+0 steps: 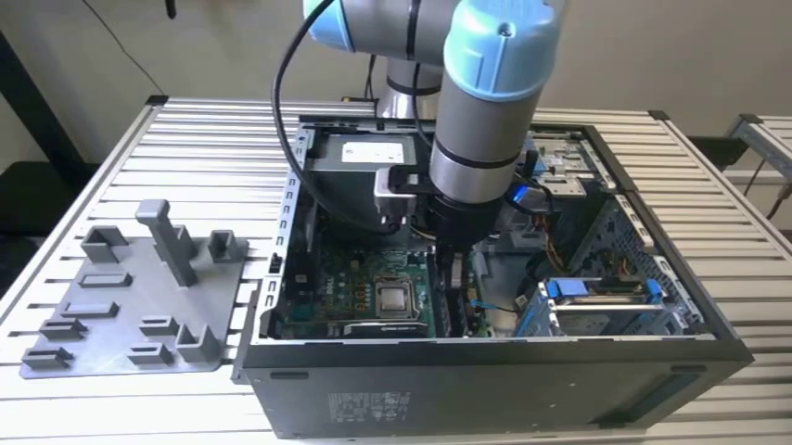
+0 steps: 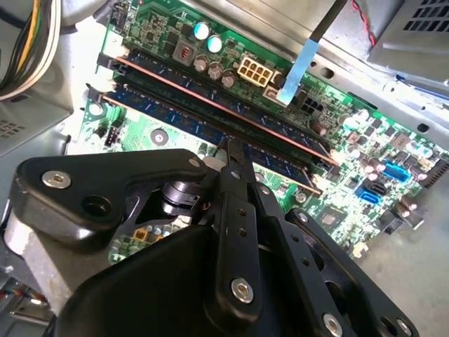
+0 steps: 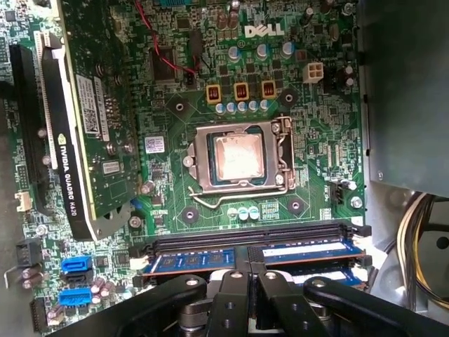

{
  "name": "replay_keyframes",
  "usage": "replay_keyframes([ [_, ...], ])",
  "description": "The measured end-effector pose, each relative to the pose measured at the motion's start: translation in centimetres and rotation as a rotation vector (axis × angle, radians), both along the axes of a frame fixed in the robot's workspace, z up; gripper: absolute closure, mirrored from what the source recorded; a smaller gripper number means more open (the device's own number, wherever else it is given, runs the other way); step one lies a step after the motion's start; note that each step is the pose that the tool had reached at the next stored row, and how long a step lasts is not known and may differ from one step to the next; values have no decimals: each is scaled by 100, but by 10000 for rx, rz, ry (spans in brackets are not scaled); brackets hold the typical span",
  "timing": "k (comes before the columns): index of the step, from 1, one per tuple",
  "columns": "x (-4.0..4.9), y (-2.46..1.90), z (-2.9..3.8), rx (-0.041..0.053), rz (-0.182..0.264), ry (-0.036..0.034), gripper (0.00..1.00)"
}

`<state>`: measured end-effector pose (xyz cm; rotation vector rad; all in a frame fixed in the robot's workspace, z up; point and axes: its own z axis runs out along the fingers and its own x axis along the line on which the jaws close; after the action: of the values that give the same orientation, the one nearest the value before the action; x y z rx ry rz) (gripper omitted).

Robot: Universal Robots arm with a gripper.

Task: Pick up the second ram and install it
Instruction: 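Press down the second ram until it locks into place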

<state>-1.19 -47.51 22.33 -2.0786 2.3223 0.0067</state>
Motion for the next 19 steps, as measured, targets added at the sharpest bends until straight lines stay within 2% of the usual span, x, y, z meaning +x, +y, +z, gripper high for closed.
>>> replay_keyframes([
  [3,0,0,-43,5,-1,-2,89],
  [5,0,1,-45,10,-2,-4,89],
  [6,1,5,-24,19,-2,-5,89],
  [7,2,8,7,46,-3,-13,89],
  [9,0,2,105,14,-2,-5,89],
  [15,0,1,376,15,-1,-5,89],
  [19,0,2,495,13,-1,-4,89],
])
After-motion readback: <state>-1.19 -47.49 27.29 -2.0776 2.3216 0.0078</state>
